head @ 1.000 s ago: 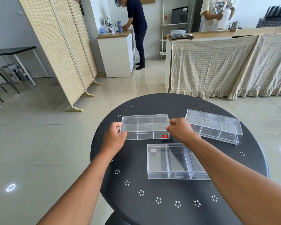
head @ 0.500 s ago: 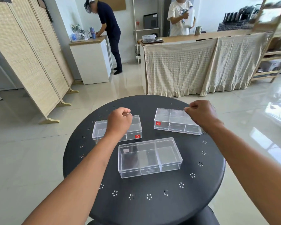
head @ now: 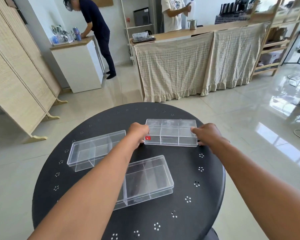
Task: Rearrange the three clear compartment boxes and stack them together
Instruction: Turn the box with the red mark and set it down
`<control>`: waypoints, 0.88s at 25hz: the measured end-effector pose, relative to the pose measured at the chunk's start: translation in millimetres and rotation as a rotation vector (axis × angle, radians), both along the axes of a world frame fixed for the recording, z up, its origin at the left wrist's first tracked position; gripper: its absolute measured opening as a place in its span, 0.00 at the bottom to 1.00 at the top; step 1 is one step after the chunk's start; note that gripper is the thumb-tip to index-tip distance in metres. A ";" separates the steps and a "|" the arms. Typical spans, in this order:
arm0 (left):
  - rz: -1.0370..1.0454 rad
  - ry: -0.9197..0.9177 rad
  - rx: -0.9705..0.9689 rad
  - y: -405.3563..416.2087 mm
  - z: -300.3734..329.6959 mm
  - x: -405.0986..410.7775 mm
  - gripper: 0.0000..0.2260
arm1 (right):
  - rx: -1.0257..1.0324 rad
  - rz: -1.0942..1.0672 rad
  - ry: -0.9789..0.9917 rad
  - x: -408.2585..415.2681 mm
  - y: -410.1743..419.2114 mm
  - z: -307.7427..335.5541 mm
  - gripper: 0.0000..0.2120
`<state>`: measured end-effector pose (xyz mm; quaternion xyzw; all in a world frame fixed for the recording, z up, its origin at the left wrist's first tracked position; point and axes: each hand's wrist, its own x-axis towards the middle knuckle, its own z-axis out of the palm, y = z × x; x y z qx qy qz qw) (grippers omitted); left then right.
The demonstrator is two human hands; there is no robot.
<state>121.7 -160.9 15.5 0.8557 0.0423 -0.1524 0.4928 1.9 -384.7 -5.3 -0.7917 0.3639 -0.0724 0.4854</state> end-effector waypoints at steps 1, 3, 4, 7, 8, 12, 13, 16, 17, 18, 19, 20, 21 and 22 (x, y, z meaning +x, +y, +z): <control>0.015 0.032 -0.025 -1.5 -1.9 2.8 0.01 | 0.034 -0.002 -0.012 4.7 -1.4 -2.3 0.15; 0.025 0.046 -0.040 -2.3 -1.6 4.5 0.01 | 0.122 -0.014 -0.045 10.8 -2.6 -1.4 0.10; 0.026 0.044 -0.048 -2.0 -1.1 4.3 0.02 | 0.174 -0.025 -0.063 12.5 -3.3 0.4 0.07; 0.013 -0.013 -0.074 2.5 7.9 -0.6 0.05 | 0.288 -0.048 -0.135 10.9 -2.3 9.5 0.05; -0.006 -0.062 -0.075 4.3 12.8 -2.3 0.05 | 0.304 -0.044 -0.171 9.3 -1.7 13.7 0.05; -0.115 -0.288 -0.093 12.4 33.8 -8.0 0.10 | 0.310 0.021 -0.326 6.5 0.6 29.9 0.15; -0.120 -0.325 -0.103 16.2 36.2 -9.4 0.12 | 0.310 0.030 -0.363 6.5 1.0 32.6 0.18; -0.077 -0.296 -0.116 25.4 34.1 -11.3 0.28 | 0.303 0.031 -0.414 2.3 4.3 32.3 0.25; -0.066 -0.249 -0.122 26.1 32.0 -13.5 0.30 | 0.299 0.021 -0.419 -0.5 6.6 30.6 0.25; -0.055 -0.203 -0.143 25.6 29.3 -15.6 0.28 | 0.302 0.013 -0.424 -3.1 8.5 27.6 0.25; -0.038 -0.157 -0.189 24.9 26.5 -17.9 0.22 | 0.313 0.010 -0.432 -6.0 10.9 24.2 0.24; -0.022 -0.108 -0.246 24.6 24.0 -20.3 0.15 | 0.331 0.006 -0.447 -8.5 12.5 20.3 0.22; -0.004 -0.069 -0.293 24.9 23.5 -24.3 0.10 | 0.353 -0.003 -0.468 -11.3 13.9 16.5 0.20; 0.015 -0.046 -0.330 25.7 22.2 -26.2 0.06 | 0.372 -0.016 -0.490 -14.0 14.9 12.7 0.18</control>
